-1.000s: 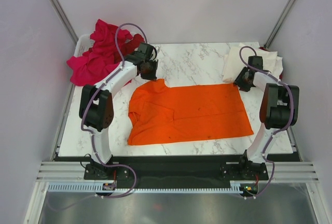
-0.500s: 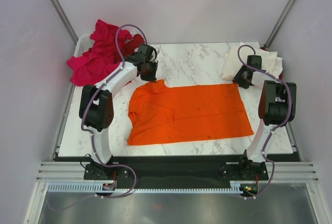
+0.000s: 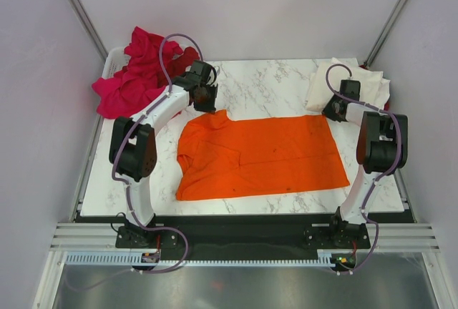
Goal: Fold and stack the t-shirts
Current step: Fold the tshirt
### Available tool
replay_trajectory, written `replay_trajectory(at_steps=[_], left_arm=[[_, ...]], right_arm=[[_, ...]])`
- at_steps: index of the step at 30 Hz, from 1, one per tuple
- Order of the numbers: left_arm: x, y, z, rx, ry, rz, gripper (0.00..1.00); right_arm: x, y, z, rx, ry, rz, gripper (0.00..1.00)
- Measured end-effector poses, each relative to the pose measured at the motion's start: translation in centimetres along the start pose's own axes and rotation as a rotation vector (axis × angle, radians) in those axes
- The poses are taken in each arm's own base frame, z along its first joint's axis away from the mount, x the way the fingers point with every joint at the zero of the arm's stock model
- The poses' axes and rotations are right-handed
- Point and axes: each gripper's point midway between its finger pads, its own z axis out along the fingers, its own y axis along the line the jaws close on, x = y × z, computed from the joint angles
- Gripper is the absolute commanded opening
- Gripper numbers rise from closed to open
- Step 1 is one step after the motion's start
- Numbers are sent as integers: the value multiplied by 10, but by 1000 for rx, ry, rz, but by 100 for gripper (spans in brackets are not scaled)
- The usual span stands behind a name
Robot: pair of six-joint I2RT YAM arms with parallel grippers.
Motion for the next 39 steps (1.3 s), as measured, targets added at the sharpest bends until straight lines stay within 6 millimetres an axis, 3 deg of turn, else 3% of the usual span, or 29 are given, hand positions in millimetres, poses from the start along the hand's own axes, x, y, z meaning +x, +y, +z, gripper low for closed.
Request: replay_trajectory(at_steps=[11, 15, 24, 30, 34, 39], left_arm=[[0, 0, 0, 0, 0, 0, 2], [1, 0, 0, -5, 1, 1, 2], [-3, 5, -6, -35, -16, 2, 2], [-2, 6, -29, -42, -40, 3, 2], [0, 8, -39, -56, -53, 3, 2], [11, 12, -35, -65, -26, 2, 2]], right_arm=[[18, -2, -17, -15, -13, -2, 0], [30, -3, -33, 2, 29, -11, 0], [16, 10, -67, -15, 14, -20, 0], [12, 13, -79, -19, 11, -19, 0], [14, 7, -78, 10, 17, -15, 68], [15, 2, -60, 52, 53, -34, 74]])
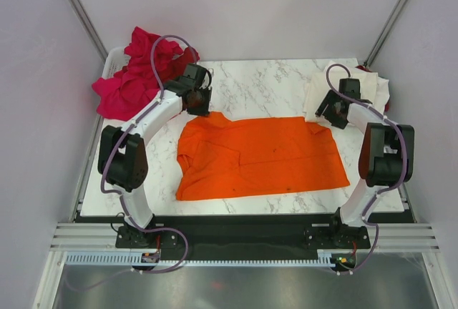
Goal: Fold and stack the t-shirts
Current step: Fold the tshirt
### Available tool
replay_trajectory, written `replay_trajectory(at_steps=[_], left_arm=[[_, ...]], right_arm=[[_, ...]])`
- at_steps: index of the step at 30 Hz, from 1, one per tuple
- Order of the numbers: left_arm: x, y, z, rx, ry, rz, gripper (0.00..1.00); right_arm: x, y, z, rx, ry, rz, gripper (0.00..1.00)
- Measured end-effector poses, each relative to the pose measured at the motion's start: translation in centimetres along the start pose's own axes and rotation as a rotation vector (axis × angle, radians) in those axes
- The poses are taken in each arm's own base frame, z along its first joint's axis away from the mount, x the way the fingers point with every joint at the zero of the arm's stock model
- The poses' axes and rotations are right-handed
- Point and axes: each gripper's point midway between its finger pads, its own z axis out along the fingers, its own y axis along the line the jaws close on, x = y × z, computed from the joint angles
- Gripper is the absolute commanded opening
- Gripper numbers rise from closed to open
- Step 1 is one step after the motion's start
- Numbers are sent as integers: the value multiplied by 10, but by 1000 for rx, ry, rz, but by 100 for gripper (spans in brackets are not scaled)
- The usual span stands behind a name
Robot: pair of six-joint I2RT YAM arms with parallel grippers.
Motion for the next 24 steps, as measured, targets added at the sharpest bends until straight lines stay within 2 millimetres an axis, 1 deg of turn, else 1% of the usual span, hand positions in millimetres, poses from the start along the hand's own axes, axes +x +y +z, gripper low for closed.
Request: replay_trajectory(at_steps=[3, 6, 9, 11, 12, 15, 16, 18, 20, 22, 24], left_arm=[[9, 2, 3, -4, 21, 1, 2], [18, 3, 5, -8, 44, 1, 2], [21, 3, 5, -7, 51, 1, 2], [21, 1, 4, 1, 50, 2, 2], [21, 0, 4, 2, 49, 4, 2], [21, -2, 3, 7, 47, 9, 2], [23, -3, 3, 7, 50, 12, 2], [26, -5, 3, 10, 56, 17, 2], [29, -7, 4, 12, 62, 22, 2], [31, -9, 4, 14, 66, 26, 2], [32, -11, 4, 16, 68, 30, 2]], right_arm=[[5, -1, 4, 5, 26, -2, 74], [2, 4, -6, -21, 19, -1, 75], [-11, 14, -23, -62, -21, -1, 75], [-23, 20, -33, -76, -47, -3, 77], [-34, 24, -37, -81, -67, -6, 79], [-76, 33, -50, -82, -144, -14, 80], [-93, 34, -53, -85, -175, -9, 81], [-128, 29, -59, -89, -228, 16, 82], [-159, 13, -60, -82, -265, 52, 83], [-189, -11, -54, -84, -287, 98, 87], [-208, -31, -46, -90, -288, 133, 89]])
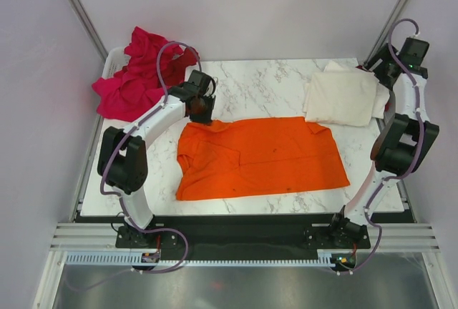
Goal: Fold and stack the t-shirts
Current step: Fold the tshirt
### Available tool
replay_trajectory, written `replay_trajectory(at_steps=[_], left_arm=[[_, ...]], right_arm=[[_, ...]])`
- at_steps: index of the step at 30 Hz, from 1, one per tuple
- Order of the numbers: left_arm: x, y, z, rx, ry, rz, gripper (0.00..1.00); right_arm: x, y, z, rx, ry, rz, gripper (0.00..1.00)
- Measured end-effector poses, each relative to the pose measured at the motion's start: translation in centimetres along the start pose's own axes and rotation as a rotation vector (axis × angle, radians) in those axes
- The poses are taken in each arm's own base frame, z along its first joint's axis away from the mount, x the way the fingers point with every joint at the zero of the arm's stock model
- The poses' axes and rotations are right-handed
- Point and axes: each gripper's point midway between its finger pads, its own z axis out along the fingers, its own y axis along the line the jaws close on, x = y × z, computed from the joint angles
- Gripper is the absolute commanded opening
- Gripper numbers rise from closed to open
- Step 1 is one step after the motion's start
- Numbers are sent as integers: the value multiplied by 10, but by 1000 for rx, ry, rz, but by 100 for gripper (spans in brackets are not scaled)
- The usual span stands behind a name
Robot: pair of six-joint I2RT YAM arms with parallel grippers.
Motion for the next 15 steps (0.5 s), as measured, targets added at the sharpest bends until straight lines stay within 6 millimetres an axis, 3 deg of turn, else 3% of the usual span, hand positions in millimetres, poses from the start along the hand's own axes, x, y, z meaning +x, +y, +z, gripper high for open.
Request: replay_trajectory(at_steps=[3, 5, 11, 15], left_arm=[[0, -2, 0, 6, 0, 2, 2], [0, -3, -1, 11, -1, 2, 2], [0, -6, -3, 34, -3, 1, 2], [-1, -8, -4, 43, -3, 2, 2]], right_arm=[[-13, -30, 18, 16, 20, 41, 90], [-8, -40, 28, 29, 53, 45, 91], [21, -43, 41, 47, 142, 20, 91], [30, -51, 47, 79, 161, 3, 91]])
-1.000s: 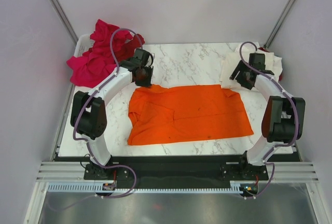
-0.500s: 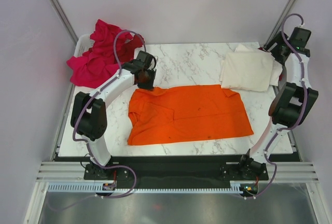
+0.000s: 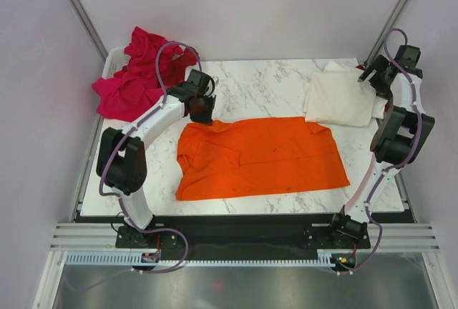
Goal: Fold and stack the t-shirts
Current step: Fold the tshirt
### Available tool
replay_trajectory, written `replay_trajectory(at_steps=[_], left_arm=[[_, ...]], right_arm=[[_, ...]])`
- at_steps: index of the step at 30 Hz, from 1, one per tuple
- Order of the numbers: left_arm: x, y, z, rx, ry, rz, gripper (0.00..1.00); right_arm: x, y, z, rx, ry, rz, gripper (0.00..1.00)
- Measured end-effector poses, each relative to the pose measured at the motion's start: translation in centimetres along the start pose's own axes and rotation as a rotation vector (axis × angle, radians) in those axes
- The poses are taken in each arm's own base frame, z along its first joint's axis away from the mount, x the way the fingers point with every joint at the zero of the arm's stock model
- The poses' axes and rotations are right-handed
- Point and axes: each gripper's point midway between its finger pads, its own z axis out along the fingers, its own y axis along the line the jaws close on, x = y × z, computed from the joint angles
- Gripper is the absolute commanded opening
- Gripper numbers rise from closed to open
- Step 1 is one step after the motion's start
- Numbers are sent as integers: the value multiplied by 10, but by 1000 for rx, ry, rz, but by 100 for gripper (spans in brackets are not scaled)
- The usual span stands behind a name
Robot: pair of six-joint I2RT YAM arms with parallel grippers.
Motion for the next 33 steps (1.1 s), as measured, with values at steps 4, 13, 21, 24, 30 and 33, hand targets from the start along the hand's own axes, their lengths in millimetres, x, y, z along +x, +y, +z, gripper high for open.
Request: replay_trajectory(at_steps=[4, 13, 21, 24, 30, 33], left_arm=[[1, -2, 0, 7, 2, 2, 2], [2, -8, 0, 18, 4, 13, 2], [2, -9, 0, 19, 5, 15, 2], [2, -10, 0, 19, 5, 17, 2], [3, -10, 0, 19, 5, 17, 2], [3, -10, 0, 19, 5, 17, 2]], right_arm=[[1, -15, 2, 55, -2, -4, 90], [5, -36, 3, 86, 10, 18, 89], [10, -20, 6, -3, 27, 46, 87], [8, -15, 6, -27, 25, 54, 86], [7, -3, 6, -88, 28, 72, 61], [10, -1, 7, -106, 35, 78, 21]])
